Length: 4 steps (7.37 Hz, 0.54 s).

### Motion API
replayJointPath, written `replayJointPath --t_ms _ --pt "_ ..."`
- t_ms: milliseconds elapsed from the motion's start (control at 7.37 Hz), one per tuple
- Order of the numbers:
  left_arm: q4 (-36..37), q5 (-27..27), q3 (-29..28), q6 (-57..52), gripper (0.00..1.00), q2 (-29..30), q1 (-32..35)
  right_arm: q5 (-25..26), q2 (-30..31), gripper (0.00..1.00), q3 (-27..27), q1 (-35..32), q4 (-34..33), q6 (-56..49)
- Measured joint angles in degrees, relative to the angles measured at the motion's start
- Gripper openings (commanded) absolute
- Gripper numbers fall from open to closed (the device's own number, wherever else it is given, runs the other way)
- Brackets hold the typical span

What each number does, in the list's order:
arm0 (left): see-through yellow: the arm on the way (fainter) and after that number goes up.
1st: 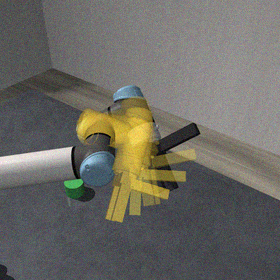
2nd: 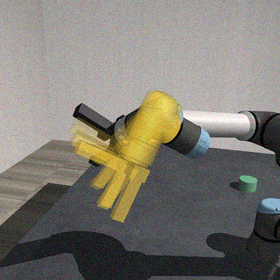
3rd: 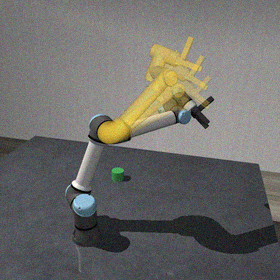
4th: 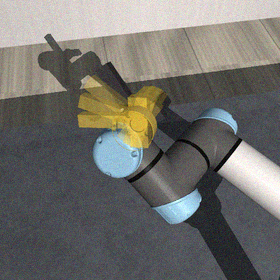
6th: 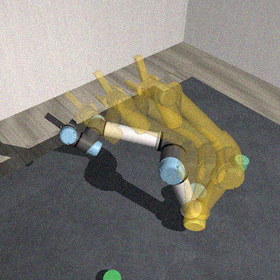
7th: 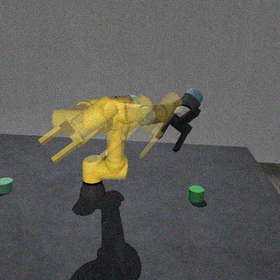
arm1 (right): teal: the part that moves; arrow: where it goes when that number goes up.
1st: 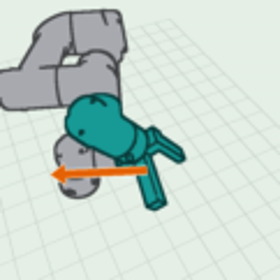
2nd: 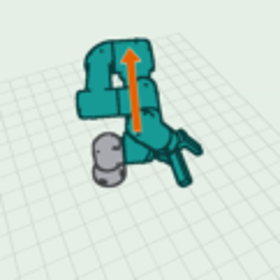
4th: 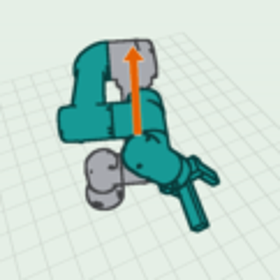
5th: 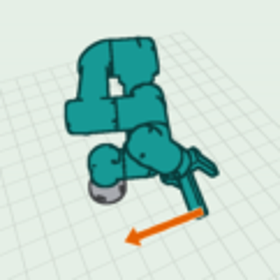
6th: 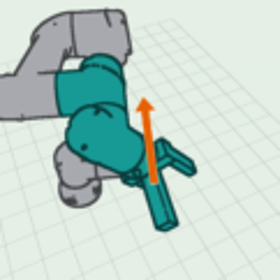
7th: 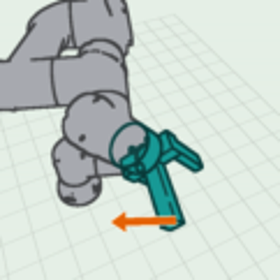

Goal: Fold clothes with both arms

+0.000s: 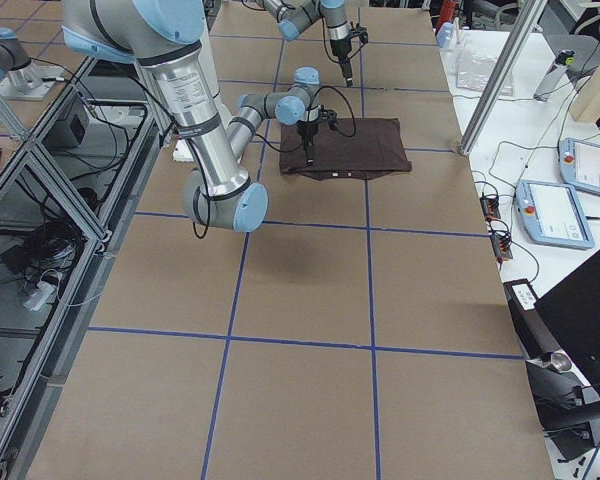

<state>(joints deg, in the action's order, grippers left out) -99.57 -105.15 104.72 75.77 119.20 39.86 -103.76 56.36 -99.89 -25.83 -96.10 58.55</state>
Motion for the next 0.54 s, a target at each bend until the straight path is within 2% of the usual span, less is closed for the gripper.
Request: replayJointPath --t_ms 543 --pt "-0.01 0.03 -0.06 0.00 1.00 -0.02 0.03 -1.50 0.58 1.00 2.89 0.46 -0.14 -0.01"
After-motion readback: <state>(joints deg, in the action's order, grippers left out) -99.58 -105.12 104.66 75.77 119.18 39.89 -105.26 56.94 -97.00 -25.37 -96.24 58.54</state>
